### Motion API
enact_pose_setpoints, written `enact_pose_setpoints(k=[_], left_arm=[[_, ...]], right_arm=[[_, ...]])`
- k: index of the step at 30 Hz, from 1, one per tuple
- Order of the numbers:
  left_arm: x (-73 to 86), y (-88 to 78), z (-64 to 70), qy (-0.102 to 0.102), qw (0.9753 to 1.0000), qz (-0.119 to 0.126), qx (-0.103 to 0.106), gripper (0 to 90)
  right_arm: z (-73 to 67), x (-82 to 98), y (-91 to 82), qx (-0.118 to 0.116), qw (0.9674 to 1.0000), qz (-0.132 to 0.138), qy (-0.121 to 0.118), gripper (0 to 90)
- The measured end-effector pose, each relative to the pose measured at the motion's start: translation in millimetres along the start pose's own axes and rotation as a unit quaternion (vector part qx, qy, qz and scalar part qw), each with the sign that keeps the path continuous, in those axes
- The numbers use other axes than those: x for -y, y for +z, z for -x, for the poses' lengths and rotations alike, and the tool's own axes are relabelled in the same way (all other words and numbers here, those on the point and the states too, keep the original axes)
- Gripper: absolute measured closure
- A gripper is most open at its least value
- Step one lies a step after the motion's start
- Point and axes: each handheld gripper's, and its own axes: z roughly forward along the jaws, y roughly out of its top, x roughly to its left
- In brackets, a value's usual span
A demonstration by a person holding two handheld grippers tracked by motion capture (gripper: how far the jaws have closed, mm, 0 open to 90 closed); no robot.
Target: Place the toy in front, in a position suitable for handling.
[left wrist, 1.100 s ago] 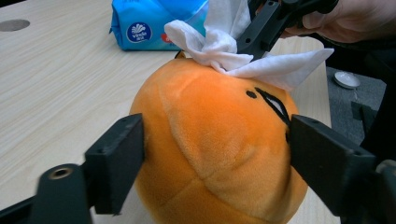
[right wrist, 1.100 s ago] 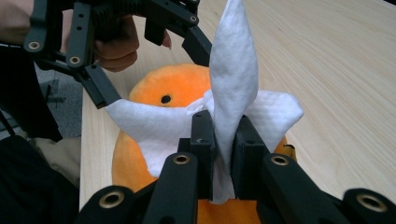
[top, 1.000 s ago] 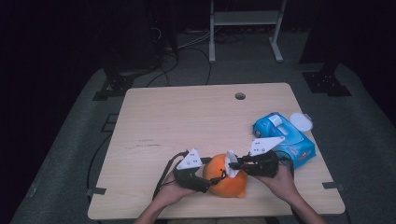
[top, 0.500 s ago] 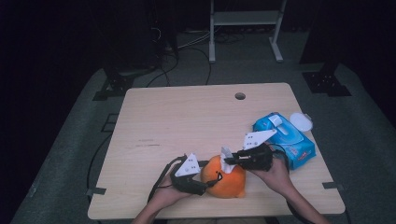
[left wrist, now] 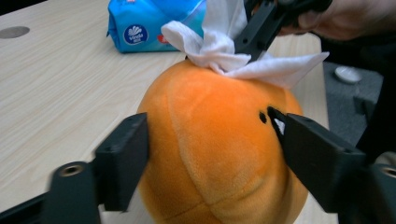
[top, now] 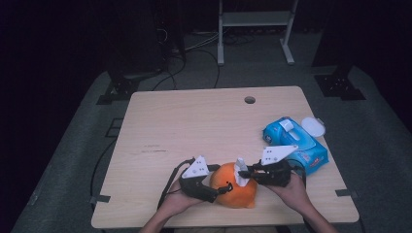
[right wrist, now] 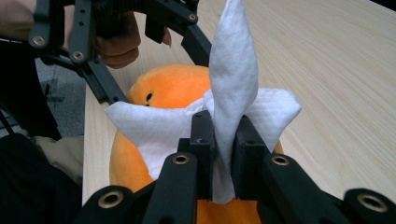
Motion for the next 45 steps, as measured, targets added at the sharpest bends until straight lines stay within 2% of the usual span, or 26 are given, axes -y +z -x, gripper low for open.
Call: enact_pose_setpoints(k=[4,7,10,12,15,19,22,25,28,30,31,33,34,36,37,40,42,45], left_arm=[[1.4,-0.6,0.0,0.006,0.9999,-0.008,-0.005,32.6],[2.5,-1.5,2.2,0.010,0.9998,-0.013,-0.012,33.5],[2.8,-3.0,6.8,0.031,0.9992,-0.020,-0.020,33.9],[3.1,-2.9,8.4,0.037,0.9988,-0.024,-0.024,34.3],[5.3,-3.4,7.5,0.032,0.9988,-0.026,-0.027,35.2],[9.6,-5.6,3.6,0.022,0.9992,-0.026,-0.020,35.4],[11.7,-6.9,0.2,0.009,0.9995,-0.028,-0.016,35.3],[9.3,-6.5,1.9,0.011,0.9994,-0.028,-0.014,34.2],[1.3,-6.4,2.0,0.003,0.9996,-0.026,-0.009,22.9],[-3.7,-5.3,3.1,0.009,0.9998,-0.014,-0.008,19.9],[-4.9,-3.9,3.4,0.010,0.9998,-0.013,-0.007,20.0],[-5.7,0.3,4.3,0.018,0.9996,-0.019,-0.010,21.8],[-4.6,1.8,4.1,0.019,0.9995,-0.022,-0.012,22.9],[0.1,3.3,4.3,0.034,0.9987,-0.031,-0.024,25.9],[1.7,3.5,3.3,0.032,0.9987,-0.031,-0.026,27.6],[7.5,1.4,-4.5,0.008,0.9993,-0.030,-0.022,30.0],[11.6,-0.6,-8.5,-0.002,0.9993,-0.031,-0.021,31.1],[16.6,-3.7,-12.4,-0.010,0.9993,-0.031,-0.018,31.8]], right_arm=[[1.9,-7.6,6.8,-0.009,1.0000,-0.002,0.002,80.0],[1.0,-17.2,15.7,-0.018,0.9998,-0.003,-0.006,80.0],[1.6,-23.8,23.1,-0.029,0.9996,0.005,-0.002,80.1],[0.9,-27.5,27.3,-0.031,0.9995,0.005,-0.004,80.1],[2.8,-29.2,30.1,-0.027,0.9996,-0.004,-0.002,80.2],[7.5,-22.3,22.6,-0.015,0.9999,-0.005,0.003,80.1],[11.2,-9.6,12.7,-0.006,0.9999,-0.006,0.014,79.8],[9.1,-0.1,5.4,-0.001,0.9998,-0.002,0.018,79.4],[5.2,5.2,2.4,0.005,0.9996,-0.001,0.028,79.3],[2.2,8.1,3.1,0.016,0.9989,0.007,0.043,79.3],[1.4,9.1,3.9,0.014,0.9989,0.009,0.043,79.3],[0.0,10.6,6.5,0.012,0.9987,0.013,0.047,79.3],[-1.9,11.4,7.5,0.023,0.9986,0.014,0.045,79.2],[-3.4,13.7,9.4,0.034,0.9977,0.026,0.053,79.1],[-2.7,13.2,12.0,0.033,0.9972,0.027,0.062,79.2],[1.3,4.6,18.8,0.031,0.9961,0.028,0.078,79.6],[3.1,-1.5,23.1,0.022,0.9956,0.035,0.084,79.8],[2.4,-5.8,28.3,0.021,0.9960,0.036,0.079,80.0]])
